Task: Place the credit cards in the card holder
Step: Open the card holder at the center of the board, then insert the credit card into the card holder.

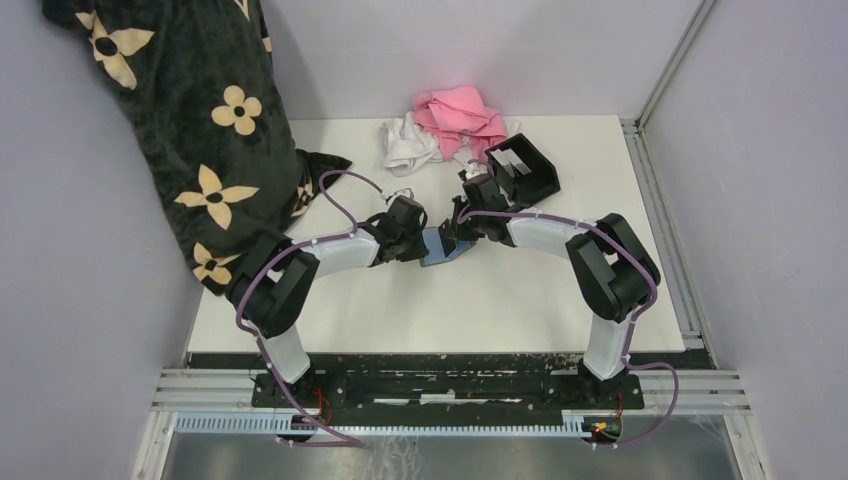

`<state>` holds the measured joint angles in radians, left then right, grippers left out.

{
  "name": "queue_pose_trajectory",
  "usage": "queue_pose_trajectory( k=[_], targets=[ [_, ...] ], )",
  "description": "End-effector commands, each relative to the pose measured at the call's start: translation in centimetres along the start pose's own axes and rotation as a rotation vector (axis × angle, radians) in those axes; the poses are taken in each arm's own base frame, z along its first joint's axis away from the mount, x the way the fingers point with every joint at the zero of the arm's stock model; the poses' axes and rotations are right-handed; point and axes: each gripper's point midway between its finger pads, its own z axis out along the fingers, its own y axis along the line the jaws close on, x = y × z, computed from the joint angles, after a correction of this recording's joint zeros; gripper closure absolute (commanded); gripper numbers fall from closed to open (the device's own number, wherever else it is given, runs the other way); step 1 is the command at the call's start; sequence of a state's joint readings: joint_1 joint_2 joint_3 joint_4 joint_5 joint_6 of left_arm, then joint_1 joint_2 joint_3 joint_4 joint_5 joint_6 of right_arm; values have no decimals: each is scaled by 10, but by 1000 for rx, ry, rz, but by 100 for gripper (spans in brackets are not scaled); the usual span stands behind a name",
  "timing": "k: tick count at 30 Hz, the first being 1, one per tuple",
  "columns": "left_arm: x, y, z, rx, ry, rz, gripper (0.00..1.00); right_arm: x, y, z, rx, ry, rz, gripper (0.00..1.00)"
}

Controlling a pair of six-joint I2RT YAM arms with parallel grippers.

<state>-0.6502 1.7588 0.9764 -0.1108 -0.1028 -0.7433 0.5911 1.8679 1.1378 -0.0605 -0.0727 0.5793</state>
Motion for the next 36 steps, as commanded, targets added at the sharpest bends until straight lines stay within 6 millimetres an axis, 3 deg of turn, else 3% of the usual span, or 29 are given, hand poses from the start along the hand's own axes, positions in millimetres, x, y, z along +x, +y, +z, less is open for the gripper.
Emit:
queue_pose_trajectory(
  k=[1,36],
  targets=[
    [-3,6,2,-28,-26,-10,76,7,-4,7,-29,18,42,99],
    [12,37,10,-151,3,46,76,51,-38,17,-71,86,221,99]
  ],
)
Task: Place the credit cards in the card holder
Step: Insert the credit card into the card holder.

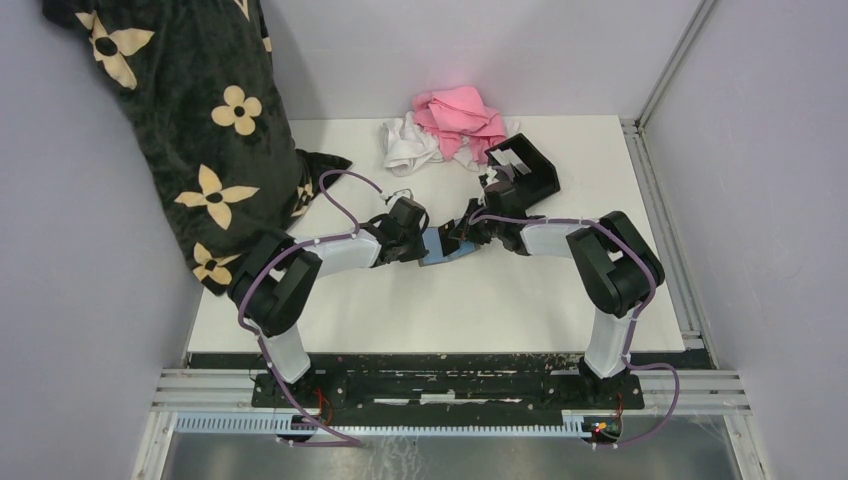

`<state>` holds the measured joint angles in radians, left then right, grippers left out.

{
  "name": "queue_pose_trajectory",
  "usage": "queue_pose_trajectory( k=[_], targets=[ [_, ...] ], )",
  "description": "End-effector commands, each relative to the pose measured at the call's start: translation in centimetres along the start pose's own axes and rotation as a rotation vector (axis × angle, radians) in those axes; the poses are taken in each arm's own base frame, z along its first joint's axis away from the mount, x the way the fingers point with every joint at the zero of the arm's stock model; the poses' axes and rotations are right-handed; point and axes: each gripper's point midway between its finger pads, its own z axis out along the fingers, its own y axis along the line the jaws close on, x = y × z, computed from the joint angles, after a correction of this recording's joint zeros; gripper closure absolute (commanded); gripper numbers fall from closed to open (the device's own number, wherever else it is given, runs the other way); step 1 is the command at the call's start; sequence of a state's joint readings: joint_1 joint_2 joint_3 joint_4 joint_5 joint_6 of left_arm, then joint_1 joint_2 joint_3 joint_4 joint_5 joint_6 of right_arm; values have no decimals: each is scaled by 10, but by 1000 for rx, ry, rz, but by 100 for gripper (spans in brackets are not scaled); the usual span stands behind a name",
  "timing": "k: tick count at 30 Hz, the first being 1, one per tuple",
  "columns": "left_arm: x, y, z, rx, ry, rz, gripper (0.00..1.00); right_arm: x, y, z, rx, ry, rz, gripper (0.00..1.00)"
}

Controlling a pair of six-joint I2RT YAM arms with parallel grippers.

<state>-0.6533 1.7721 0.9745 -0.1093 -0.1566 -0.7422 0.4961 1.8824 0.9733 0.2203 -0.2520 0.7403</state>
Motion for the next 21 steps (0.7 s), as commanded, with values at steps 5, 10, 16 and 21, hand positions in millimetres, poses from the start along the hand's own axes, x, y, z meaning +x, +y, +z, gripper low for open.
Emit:
queue_pose_trajectory(
  k=[5,10,16,21],
  targets=[
    [15,29,8,-109,32,44,76,49,-43,5,104,123,26,99],
    [15,30,9,-117,30,49,76,56,-48,6,116,141,27,99],
    [17,32,13,-128,37,56,77,63,-53,8,129,159,29,99],
    [19,36,16,-144,41,61,76,70,-61,5,163,169,13,99]
  ],
)
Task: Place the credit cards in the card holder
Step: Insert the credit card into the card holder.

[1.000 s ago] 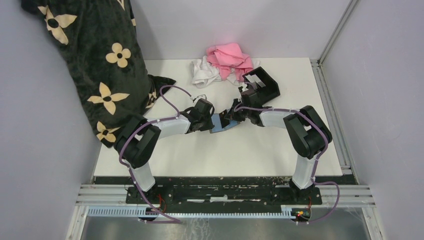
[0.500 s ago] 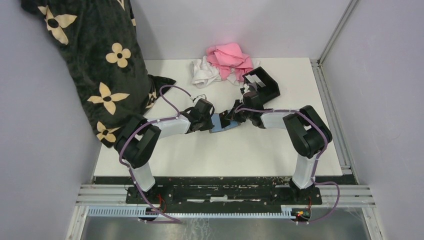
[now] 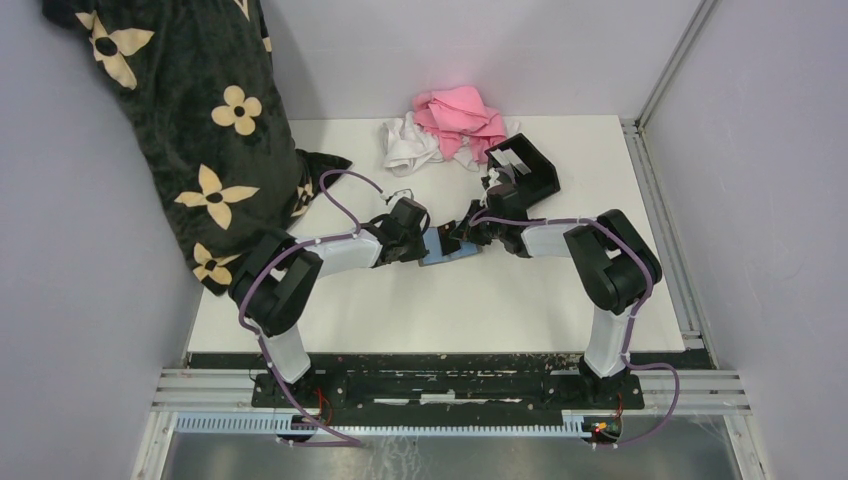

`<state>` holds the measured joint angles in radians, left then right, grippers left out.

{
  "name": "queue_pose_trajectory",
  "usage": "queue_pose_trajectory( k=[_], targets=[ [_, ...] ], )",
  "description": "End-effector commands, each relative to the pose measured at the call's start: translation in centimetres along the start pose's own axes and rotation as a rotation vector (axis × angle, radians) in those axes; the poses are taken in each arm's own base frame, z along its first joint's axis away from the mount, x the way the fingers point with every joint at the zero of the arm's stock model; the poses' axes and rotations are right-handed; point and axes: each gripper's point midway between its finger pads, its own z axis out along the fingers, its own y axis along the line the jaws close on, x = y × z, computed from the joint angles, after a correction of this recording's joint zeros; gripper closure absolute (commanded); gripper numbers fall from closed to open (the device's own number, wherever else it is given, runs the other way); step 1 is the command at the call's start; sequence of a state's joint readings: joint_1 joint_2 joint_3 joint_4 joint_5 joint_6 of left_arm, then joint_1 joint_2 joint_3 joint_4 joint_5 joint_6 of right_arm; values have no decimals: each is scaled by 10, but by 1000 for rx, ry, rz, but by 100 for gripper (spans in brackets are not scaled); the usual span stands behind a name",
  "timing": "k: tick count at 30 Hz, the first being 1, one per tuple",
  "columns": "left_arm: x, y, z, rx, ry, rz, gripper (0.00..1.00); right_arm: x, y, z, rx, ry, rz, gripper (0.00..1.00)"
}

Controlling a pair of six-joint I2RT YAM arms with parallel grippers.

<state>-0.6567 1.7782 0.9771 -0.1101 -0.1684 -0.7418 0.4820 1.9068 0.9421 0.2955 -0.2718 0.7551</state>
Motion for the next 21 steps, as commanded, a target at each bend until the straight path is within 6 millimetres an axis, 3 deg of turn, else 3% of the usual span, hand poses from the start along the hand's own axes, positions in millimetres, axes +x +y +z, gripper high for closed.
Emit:
queue_pose_trajectory(
  k=[1,21],
  targets=[
    [20,35,16,-135,49,58,76,67,-56,-2,189,179,-4,99],
    [20,40,19,-155,45,64,77,98,-65,-12,236,226,-38,99]
  ],
)
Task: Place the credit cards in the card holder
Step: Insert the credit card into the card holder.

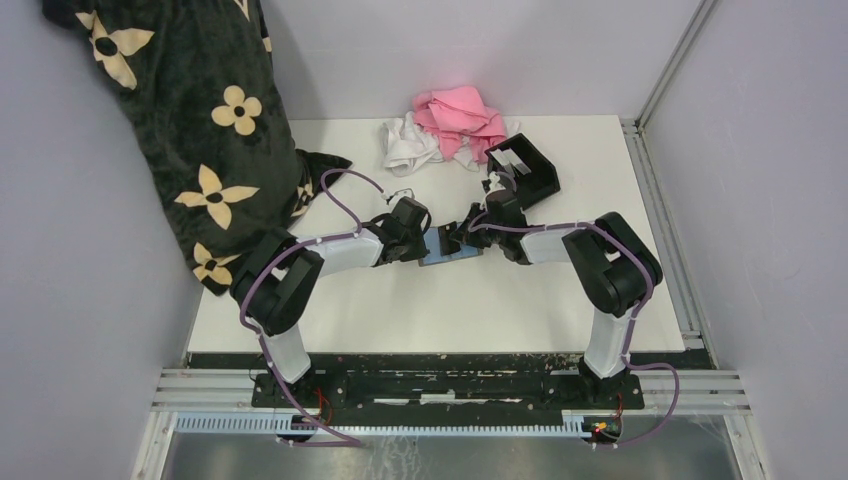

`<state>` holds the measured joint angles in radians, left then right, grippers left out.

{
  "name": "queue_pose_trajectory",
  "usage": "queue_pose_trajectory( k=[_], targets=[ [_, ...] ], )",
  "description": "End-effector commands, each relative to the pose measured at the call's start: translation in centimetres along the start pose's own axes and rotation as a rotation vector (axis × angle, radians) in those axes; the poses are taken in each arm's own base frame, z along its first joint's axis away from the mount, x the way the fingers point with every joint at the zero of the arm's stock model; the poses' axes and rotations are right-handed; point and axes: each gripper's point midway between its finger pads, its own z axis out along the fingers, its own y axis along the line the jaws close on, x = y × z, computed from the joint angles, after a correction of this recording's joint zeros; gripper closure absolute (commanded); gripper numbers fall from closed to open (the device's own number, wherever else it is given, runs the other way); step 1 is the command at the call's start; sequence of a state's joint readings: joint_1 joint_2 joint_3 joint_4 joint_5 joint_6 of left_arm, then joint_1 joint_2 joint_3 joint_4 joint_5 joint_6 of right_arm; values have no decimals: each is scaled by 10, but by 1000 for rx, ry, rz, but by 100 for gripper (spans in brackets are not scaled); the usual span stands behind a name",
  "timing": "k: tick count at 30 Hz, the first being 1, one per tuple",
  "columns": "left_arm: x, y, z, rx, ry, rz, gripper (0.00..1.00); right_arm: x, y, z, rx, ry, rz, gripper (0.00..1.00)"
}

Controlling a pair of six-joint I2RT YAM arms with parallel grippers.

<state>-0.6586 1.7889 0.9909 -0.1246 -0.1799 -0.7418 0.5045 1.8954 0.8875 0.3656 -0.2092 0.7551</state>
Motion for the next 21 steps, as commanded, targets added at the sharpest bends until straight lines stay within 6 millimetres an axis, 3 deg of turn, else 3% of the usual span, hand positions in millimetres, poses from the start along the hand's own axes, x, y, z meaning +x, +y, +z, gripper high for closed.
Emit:
queue_pose_trajectory(
  k=[1,21],
  targets=[
    [20,39,18,-141,43,60,77,96,-60,-16,214,277,-29,99],
    [4,48,27,-141,42,11,77,114,-62,-27,210,354,-57,99]
  ],
)
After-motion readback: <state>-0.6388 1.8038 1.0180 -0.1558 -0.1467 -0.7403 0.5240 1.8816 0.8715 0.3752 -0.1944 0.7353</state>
